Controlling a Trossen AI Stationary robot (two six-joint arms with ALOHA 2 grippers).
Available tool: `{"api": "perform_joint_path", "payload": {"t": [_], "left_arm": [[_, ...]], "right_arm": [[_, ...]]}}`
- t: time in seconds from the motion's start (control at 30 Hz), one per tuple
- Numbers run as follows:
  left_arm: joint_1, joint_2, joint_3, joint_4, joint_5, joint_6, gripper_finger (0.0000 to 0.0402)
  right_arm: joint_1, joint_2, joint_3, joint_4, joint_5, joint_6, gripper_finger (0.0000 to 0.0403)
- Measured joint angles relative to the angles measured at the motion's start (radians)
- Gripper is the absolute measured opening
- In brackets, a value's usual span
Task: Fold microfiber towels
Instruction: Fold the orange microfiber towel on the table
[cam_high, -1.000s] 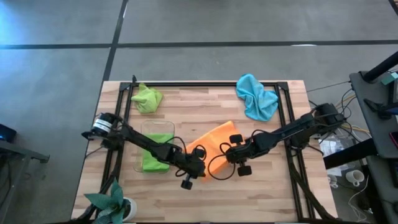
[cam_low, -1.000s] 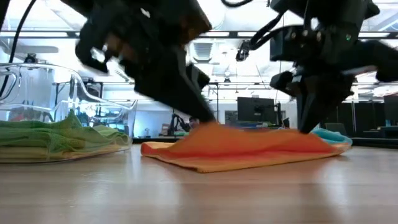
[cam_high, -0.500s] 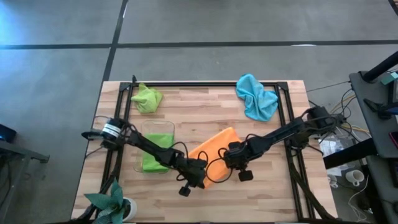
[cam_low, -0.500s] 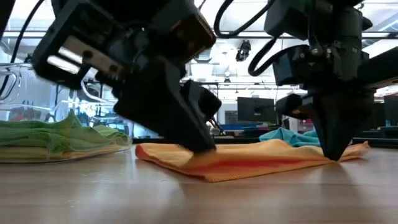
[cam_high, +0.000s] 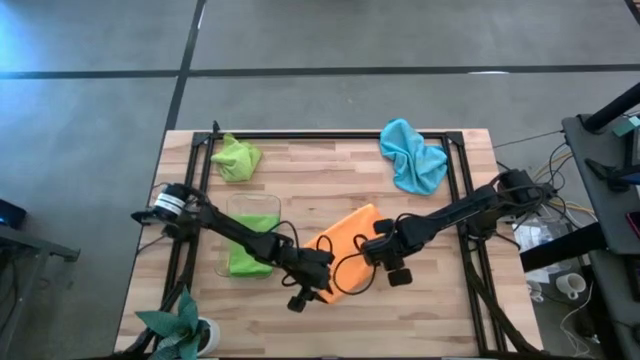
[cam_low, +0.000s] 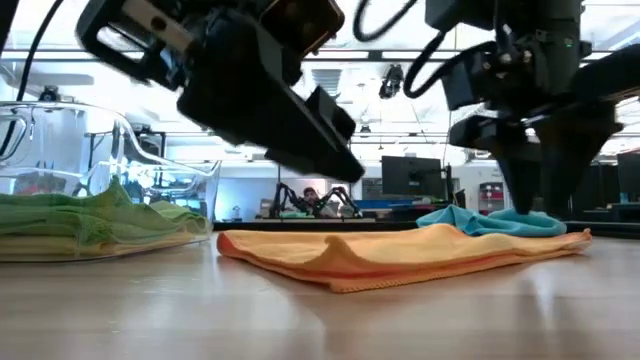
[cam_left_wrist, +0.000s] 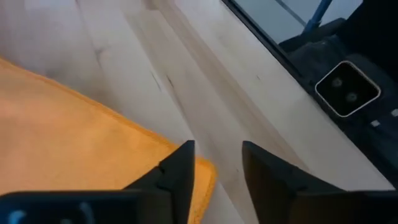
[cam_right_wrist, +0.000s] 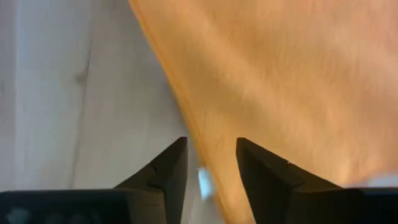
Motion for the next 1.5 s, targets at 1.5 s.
{"api": "perform_joint_path", "payload": {"t": [1.5], "left_arm": [[0.289, 0.038, 0.011, -0.019, -0.375, 0.243, 0.0199]], "right_arm": [[0.05, 0.015, -0.119, 0.508, 0.158, 0.122, 0.0134]]}}
